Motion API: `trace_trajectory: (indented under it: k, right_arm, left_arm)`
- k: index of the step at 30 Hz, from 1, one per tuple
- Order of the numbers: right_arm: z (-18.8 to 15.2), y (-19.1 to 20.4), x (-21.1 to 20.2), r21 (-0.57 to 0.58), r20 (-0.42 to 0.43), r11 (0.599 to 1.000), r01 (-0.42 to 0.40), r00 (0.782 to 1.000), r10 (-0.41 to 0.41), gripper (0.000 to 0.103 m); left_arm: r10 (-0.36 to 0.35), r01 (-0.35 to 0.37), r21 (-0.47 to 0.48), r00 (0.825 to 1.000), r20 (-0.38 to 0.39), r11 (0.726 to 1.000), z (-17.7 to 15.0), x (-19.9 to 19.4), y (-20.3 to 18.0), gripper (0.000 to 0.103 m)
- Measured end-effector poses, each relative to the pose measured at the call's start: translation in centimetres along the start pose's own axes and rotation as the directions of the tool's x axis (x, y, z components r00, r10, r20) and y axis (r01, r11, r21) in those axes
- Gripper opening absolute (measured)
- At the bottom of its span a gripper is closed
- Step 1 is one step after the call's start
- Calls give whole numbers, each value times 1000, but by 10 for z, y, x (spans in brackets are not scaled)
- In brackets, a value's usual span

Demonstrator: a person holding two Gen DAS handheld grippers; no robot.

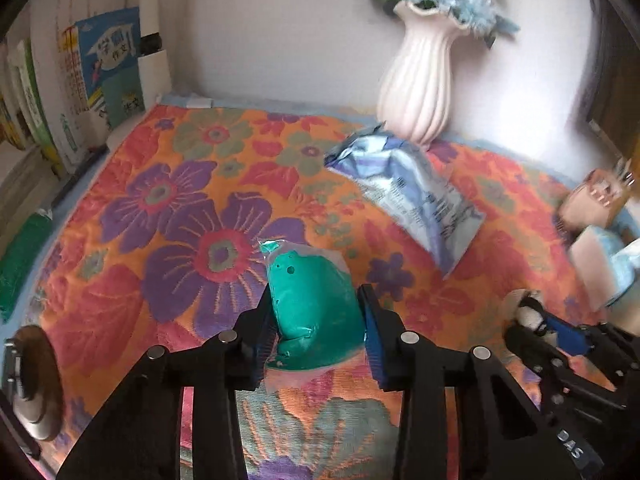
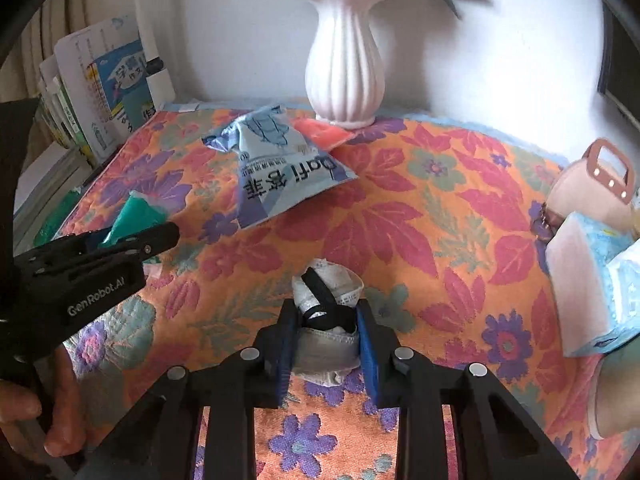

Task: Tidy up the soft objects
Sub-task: 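Lift the green cloth and white rolled cloth off the bed with both tools, then carry the two cloths with both tools to the glass table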

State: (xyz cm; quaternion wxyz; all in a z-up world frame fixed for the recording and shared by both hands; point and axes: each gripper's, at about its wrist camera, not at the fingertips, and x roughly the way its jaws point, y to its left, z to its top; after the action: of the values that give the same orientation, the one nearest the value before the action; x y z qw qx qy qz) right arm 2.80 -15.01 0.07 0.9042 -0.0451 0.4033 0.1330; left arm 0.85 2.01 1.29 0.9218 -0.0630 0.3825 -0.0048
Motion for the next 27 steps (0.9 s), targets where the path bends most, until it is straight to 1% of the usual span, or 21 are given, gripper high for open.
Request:
trace_trajectory:
  k: [1,3,5,6,9,12,14,16,19,22,23,24,27]
  right_arm:
    - [0,0,-2,1,11,1000,10,1000,-10,28]
    - [-1,-3,-7,15,31,1000,16,999,-16,28]
    - [-1,-13,-15,56,62,998,11,998,-15,28]
    - [-2,-21,-20,87,73,996,13,997,-20,28]
    - [-12,-39,-36,156,65,988,-7,998,-3,28]
    - [-25,-55,-58,212,63,977,-10,998,-3,28]
    - [-32,-63,-77,229,80,973,-15,997,-4,28]
    - [-39,-69,-96,234,92,972,-10,996,-12,28]
    - [-50,-78,-128,242,106,970,-5,994,-21,28]
    - [-60,-89,-151,262,112,965,9,993,-39,28]
    - [-64,-95,-158,273,114,962,14,992,-47,28]
    - [-69,-103,-166,290,116,957,19,992,-55,28]
    - [-80,-128,-186,337,128,941,17,990,-64,28]
  left_arm:
    - [-16,16,-10,1000,9,1000,0,-3,3,36]
    - [-19,19,-10,1000,10,1000,-1,-3,0,36]
    - [-27,27,6,1000,16,1000,-4,-9,-5,36]
    - [-44,44,17,999,24,999,-6,-15,-8,36]
    - [-115,114,36,993,33,993,-13,-30,-21,36]
    - [-159,156,77,987,34,985,-17,-42,-42,36]
    - [-201,196,109,979,38,974,-19,-54,-60,36]
    - [-251,243,140,967,40,960,-20,-65,-79,36]
    - [-304,293,189,952,36,937,-23,-81,-108,36]
    - [-375,364,212,927,11,907,-26,-91,-132,36]
    - [-407,398,211,913,-3,893,-27,-93,-139,36]
    - [-438,432,209,899,-17,878,-28,-94,-145,36]
    - [-546,547,187,836,-62,816,-30,-99,-165,36]
